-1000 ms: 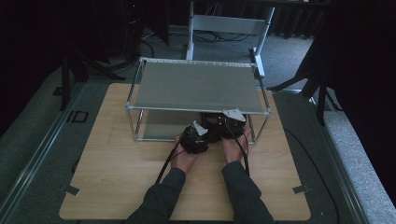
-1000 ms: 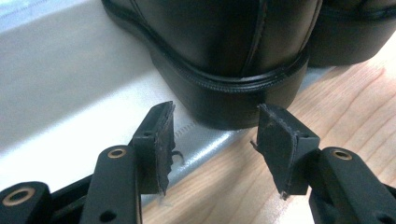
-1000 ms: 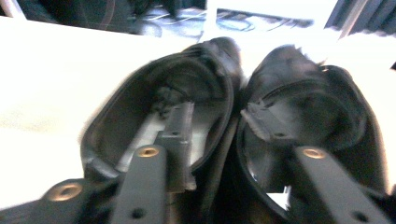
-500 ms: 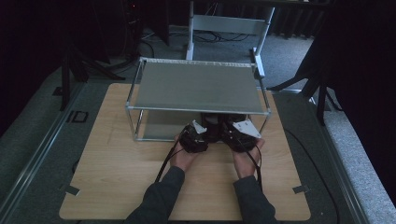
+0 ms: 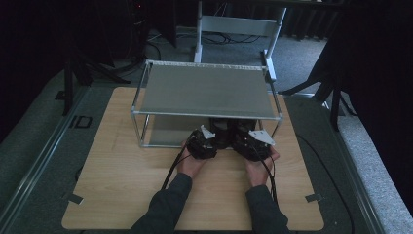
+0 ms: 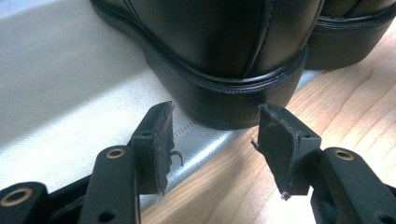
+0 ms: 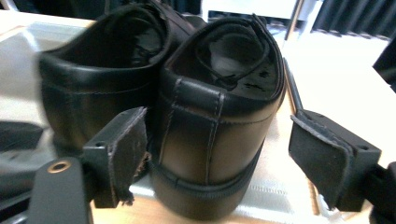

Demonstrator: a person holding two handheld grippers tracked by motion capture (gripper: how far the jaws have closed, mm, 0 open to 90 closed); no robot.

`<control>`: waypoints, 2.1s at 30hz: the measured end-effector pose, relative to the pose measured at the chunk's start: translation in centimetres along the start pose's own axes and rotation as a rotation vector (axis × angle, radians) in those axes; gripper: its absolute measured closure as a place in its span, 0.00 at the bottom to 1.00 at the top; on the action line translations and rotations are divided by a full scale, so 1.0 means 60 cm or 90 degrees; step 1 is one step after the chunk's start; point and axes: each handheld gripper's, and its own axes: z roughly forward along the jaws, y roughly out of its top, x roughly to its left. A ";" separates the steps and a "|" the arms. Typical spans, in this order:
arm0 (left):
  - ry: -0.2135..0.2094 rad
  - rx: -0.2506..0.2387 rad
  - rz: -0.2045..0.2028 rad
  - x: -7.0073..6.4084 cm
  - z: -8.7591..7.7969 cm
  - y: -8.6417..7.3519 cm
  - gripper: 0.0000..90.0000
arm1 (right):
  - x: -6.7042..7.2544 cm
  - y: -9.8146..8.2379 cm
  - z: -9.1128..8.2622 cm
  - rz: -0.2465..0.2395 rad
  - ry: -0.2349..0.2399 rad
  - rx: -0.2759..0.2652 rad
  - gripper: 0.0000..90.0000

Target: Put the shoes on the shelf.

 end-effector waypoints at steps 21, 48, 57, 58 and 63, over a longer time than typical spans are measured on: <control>-0.010 0.004 0.033 -0.018 0.015 0.006 0.48 | -0.005 0.013 0.044 -0.075 0.060 0.003 0.33; -0.040 -0.038 -0.026 0.005 -0.031 -0.009 0.48 | -0.039 -0.029 -0.012 -0.058 0.095 0.060 0.31; -0.042 -0.023 -0.041 0.026 -0.088 -0.060 0.48 | -0.049 -0.067 -0.048 -0.102 0.127 0.133 0.34; -0.042 -0.022 -0.043 0.027 -0.091 -0.064 0.48 | -0.051 -0.070 -0.051 -0.105 0.128 0.142 0.34; -0.031 -0.007 -0.036 0.035 -0.114 -0.103 0.47 | -0.059 -0.075 -0.069 -0.113 0.141 0.159 0.34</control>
